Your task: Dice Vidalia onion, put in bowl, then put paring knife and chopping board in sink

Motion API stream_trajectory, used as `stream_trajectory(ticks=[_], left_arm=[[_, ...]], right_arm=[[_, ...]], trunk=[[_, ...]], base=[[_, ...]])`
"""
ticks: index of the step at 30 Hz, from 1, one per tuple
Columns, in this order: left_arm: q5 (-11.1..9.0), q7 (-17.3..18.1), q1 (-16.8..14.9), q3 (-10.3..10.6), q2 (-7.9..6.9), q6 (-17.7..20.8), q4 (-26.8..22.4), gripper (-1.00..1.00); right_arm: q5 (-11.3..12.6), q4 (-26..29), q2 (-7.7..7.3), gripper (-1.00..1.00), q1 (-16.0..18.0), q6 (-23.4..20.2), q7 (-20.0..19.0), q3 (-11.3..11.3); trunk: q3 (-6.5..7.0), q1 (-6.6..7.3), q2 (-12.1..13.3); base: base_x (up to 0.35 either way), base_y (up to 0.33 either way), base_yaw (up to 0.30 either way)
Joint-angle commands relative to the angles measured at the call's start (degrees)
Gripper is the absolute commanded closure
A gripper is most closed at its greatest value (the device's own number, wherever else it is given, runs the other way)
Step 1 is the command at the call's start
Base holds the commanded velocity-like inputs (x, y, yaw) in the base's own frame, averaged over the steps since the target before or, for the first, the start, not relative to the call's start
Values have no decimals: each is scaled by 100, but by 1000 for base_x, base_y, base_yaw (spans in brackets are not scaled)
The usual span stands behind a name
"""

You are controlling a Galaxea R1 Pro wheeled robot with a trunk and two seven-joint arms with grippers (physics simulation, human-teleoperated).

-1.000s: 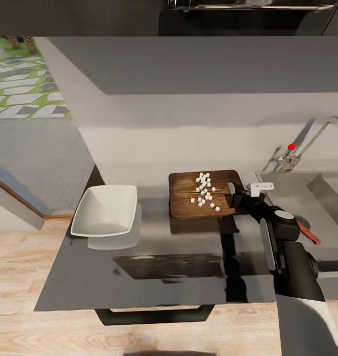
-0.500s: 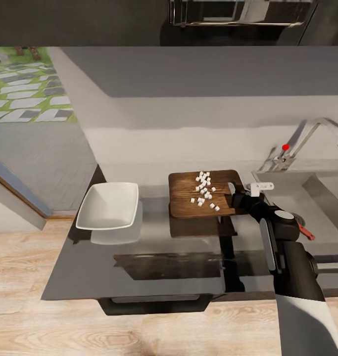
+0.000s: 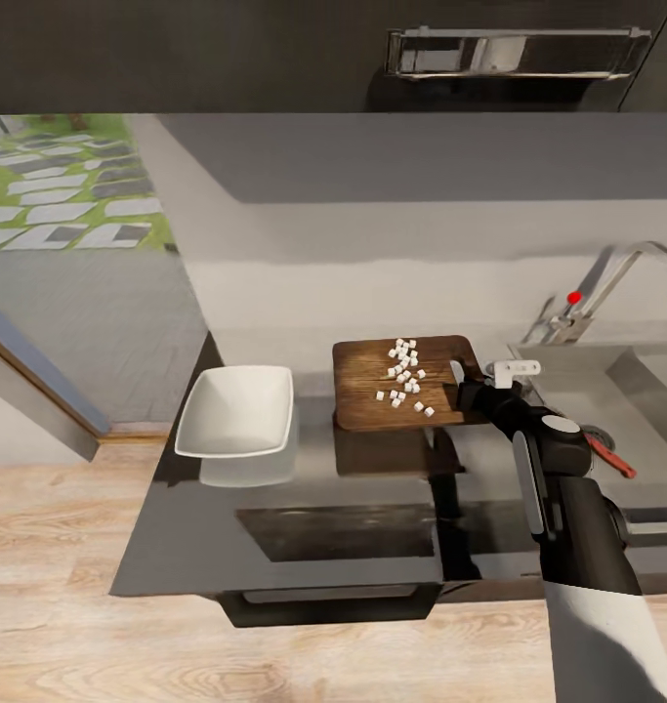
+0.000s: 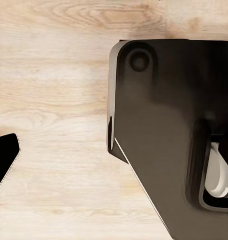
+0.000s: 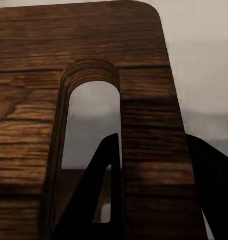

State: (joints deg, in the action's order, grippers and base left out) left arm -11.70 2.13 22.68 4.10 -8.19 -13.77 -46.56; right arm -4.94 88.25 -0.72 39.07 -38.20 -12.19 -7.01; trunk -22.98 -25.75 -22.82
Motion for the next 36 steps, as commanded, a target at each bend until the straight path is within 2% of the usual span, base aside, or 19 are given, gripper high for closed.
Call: stream_trajectory(ticks=[1,36], left_arm=[[-61,16,0,20,-7,-11,-2,-100],[-61,16,0,11,-7,-11,94,-100]], right_arm=[[-47,8,2,100,5,-29,-47,-6],[-45,8,5,100,5,-29,-47,-2]], trunk=[[1,-4,-10],[315,-4,-10]], base=[[0,269,0],[0,294,0]])
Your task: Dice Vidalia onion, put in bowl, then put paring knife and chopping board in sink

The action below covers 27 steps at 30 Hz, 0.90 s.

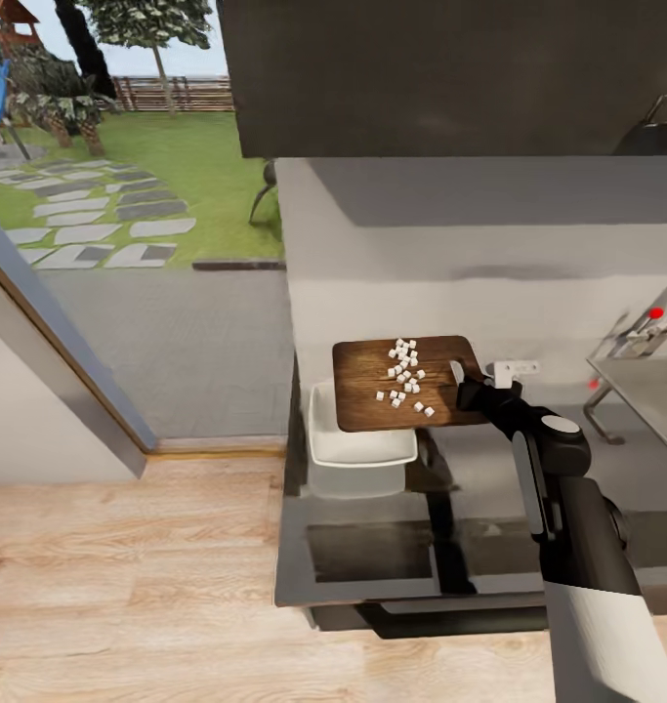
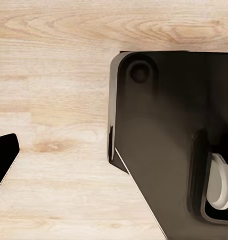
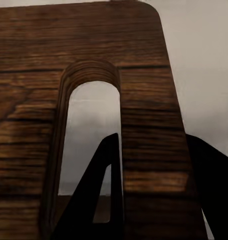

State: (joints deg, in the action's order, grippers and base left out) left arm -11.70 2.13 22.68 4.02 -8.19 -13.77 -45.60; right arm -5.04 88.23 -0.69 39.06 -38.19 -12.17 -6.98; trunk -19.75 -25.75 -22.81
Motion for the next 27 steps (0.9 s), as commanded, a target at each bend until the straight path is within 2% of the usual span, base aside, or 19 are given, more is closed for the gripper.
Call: stream_trajectory(ticks=[1,11,15,21,27], left_arm=[[-61,15,0,20,-7,-12,3,-100],[-61,15,0,20,1,-11,7,-100],[-61,15,0,16,2,-4,8,-100],[-61,15,0,12,36,-3,81,-100],[-61,15,0,11,37,-3,111,-100]], right_arm=[[-35,10,5,100,6,-30,-48,-5],[-32,10,8,100,6,-31,-48,-5],[-33,10,8,100,6,-30,-48,-5],[-39,10,1,100,6,-31,-48,-7],[-28,10,-6,100,6,-25,-48,-12]], trunk=[[1,-4,-10],[91,-4,-10],[126,-4,-10],[169,-4,-10],[171,-4,-10]], base=[[0,298,0],[0,282,0],[37,55,0],[196,3,0],[18,0,0]])
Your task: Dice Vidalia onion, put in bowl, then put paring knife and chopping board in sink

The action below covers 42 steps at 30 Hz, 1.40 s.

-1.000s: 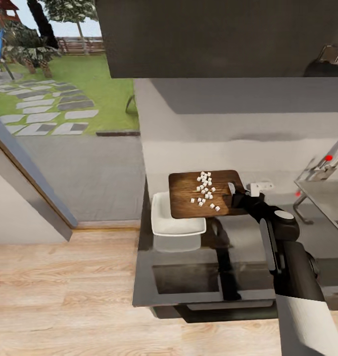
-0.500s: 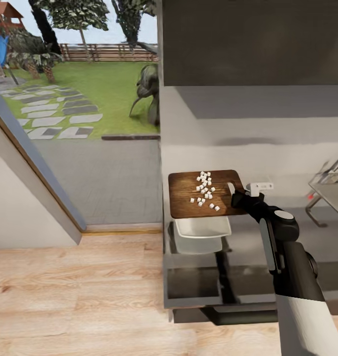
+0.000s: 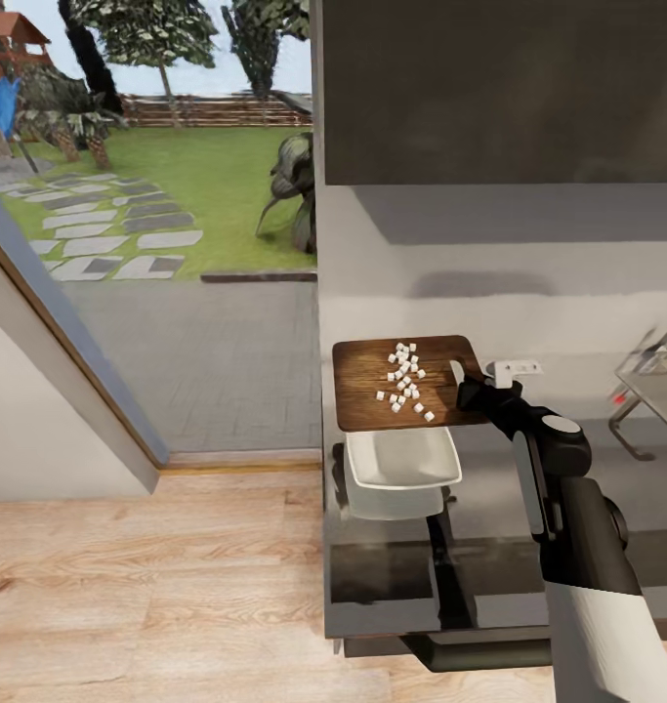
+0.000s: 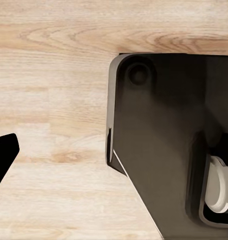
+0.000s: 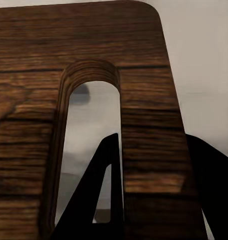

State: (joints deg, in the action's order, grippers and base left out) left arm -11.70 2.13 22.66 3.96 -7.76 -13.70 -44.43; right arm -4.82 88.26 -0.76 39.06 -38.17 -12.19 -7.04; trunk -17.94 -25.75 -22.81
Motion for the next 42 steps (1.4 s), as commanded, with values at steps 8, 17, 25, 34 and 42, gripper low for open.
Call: stream_trajectory(ticks=[8,17,25,34,42], left_arm=[[-61,16,1,17,-6,-10,-4,-100],[-61,16,1,8,-1,-10,130,-100],[-61,16,1,8,3,-10,180,-100],[-61,16,1,7,38,-10,181,-100],[-61,16,1,8,38,-10,181,-100]], right_arm=[[-37,0,14,100,5,74,-103,-6],[-28,-60,16,100,5,467,-111,-12],[-19,-322,23,100,5,815,-100,-14],[-19,-344,23,100,5,959,-107,-16],[-5,-392,23,100,5,1035,-124,-16]], trunk=[[-9,-3,-10],[-9,-3,-10],[-9,-3,-10],[-9,-3,-10],[-9,-3,-10]], base=[[0,0,0],[0,0,0],[0,0,0],[102,0,0],[31,0,0]])
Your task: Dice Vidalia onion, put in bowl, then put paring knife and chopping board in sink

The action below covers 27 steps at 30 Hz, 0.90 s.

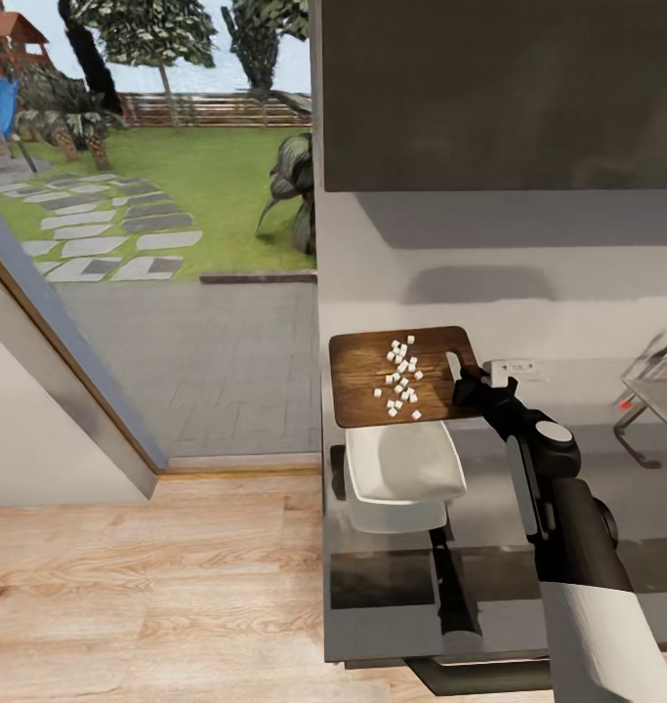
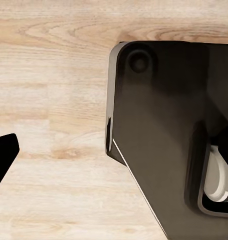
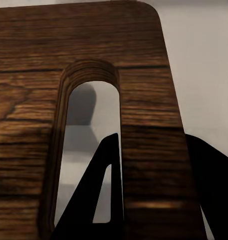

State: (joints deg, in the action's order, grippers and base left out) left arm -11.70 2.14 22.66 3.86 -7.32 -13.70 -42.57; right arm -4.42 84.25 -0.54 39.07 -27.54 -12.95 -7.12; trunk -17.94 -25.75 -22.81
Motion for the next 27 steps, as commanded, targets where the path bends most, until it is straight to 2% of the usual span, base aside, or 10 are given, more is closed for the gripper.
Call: stream_trajectory(ticks=[1,6,9,14,17,21,27], left_arm=[[-61,15,1,19,-6,-10,-5,-100],[-61,15,1,15,-6,-10,35,-100],[-61,15,1,11,-6,-10,54,-100],[-61,15,1,13,-4,-10,71,-100],[-61,15,1,10,-6,-10,98,-100],[-61,15,1,10,-3,-10,137,-100],[-61,15,1,10,1,-10,144,-100]], right_arm=[[-44,6,1,100,5,-25,-52,-9],[-41,-144,1,100,5,393,-81,-9],[-22,-221,1,100,5,492,-288,-35],[82,-281,1,100,5,519,-628,-333],[89,-287,0,100,5,553,-811,-400],[90,-295,1,100,5,766,-1008,-730],[90,-295,1,100,5,801,-1068,-798]], trunk=[[-9,-3,-10],[-9,-3,-10],[-9,-3,-10],[-9,-3,-10],[-9,-3,-10],[-9,-3,-10],[-9,-3,-10]], base=[[1,0,0],[0,0,0],[0,0,0],[0,0,0],[0,0,0],[0,0,0],[0,0,0]])
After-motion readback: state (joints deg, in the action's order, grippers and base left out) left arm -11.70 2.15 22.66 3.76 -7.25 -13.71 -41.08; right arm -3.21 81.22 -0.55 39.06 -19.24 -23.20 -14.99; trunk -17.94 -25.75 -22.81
